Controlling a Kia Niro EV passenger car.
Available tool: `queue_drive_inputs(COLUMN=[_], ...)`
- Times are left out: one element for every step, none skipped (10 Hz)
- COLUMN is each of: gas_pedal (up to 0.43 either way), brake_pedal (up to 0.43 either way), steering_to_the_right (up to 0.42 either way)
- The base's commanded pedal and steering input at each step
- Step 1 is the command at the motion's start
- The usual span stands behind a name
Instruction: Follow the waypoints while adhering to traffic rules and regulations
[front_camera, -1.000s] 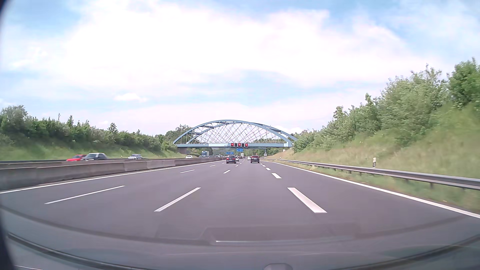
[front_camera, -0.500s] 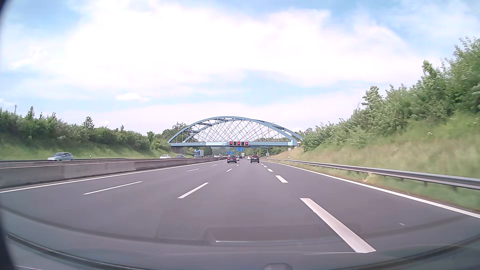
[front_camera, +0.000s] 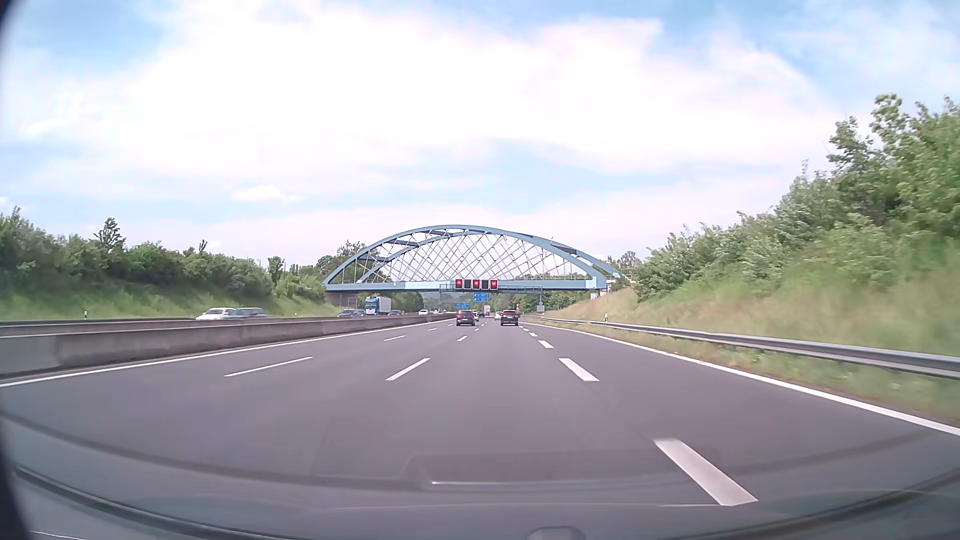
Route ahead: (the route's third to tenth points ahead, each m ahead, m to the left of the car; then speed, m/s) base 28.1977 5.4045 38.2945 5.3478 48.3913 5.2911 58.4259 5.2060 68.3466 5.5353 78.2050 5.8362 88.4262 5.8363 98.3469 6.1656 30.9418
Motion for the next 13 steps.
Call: queue_drive_inputs(gas_pedal=[0.138,0.138,0.138,0.138,0.150,0.150,0.150,0.150,0.150,0.150,0.150,0.150,0.150], brake_pedal=[0.000,0.000,0.000,0.000,0.000,0.000,0.000,0.000,0.000,0.000,0.000,0.000,0.000], steering_to_the_right=[-0.001,-0.001,-0.001,-0.001,-0.001,-0.001,-0.001,-0.001,-0.001,-0.001,-0.001,-0.001,-0.001])
